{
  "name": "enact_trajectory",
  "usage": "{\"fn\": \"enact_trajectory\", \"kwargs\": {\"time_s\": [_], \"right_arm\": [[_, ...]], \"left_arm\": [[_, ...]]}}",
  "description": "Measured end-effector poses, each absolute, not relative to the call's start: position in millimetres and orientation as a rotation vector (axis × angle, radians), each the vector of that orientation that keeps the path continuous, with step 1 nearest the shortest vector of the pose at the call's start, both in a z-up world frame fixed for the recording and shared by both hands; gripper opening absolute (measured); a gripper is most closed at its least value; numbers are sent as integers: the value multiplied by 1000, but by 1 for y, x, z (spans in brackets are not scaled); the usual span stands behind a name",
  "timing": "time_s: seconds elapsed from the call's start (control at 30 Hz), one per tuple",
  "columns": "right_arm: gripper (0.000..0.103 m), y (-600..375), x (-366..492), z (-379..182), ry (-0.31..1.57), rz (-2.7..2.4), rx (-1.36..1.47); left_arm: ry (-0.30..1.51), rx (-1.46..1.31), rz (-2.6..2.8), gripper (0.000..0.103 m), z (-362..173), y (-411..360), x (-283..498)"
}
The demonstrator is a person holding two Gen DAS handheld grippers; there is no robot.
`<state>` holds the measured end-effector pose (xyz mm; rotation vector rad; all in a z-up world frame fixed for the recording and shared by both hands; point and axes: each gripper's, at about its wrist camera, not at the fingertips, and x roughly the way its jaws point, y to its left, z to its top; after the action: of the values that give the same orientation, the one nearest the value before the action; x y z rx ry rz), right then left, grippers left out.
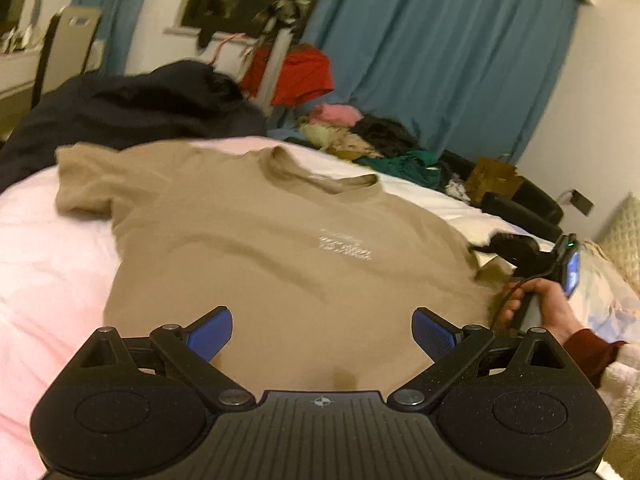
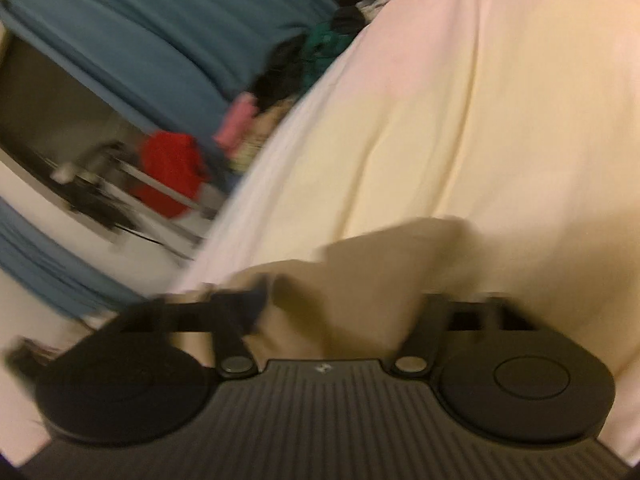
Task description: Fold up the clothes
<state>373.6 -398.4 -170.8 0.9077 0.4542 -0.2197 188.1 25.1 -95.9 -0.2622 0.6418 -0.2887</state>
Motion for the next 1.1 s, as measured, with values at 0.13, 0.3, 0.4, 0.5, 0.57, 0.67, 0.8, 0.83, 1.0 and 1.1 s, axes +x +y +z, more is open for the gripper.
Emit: {"fn": "enact_trajectory", "kwargs": {"time_s": [0.13, 0.3, 0.4, 0.5, 0.57, 0.67, 0.8, 0.83, 1.0, 1.1], "right_arm": [[12, -385, 357, -132, 389, -294, 767], [12, -357, 335, -76, 298, -369, 602], [12, -312, 341, -42, 278, -359, 460], [12, -264, 356, -16, 273, -327, 358], [12, -226, 375, -6, 297, -289, 304], [12, -179, 390, -7, 363, -232, 208], [13, -132, 427, -25, 448, -187, 94], [14, -125, 434, -31, 467, -180, 93], [26, -110, 462, -64, 596, -109, 56], [100, -99, 455, -68, 637, -49, 54]], "left_arm": [[641, -295, -271, 98, -93, 39, 187], [589, -283, -227, 98, -76, 55, 179], [563, -263, -195, 98, -69, 69, 176], [576, -263, -151, 98, -67, 84, 179], [592, -287, -131, 98, -67, 96, 182], [607, -319, -106, 98, -68, 113, 186], [645, -335, -80, 98, -81, 126, 194], [663, -343, -65, 98, -85, 128, 197], [697, -377, -64, 98, -101, 134, 209], [688, -348, -65, 98, -104, 129, 214]]}}
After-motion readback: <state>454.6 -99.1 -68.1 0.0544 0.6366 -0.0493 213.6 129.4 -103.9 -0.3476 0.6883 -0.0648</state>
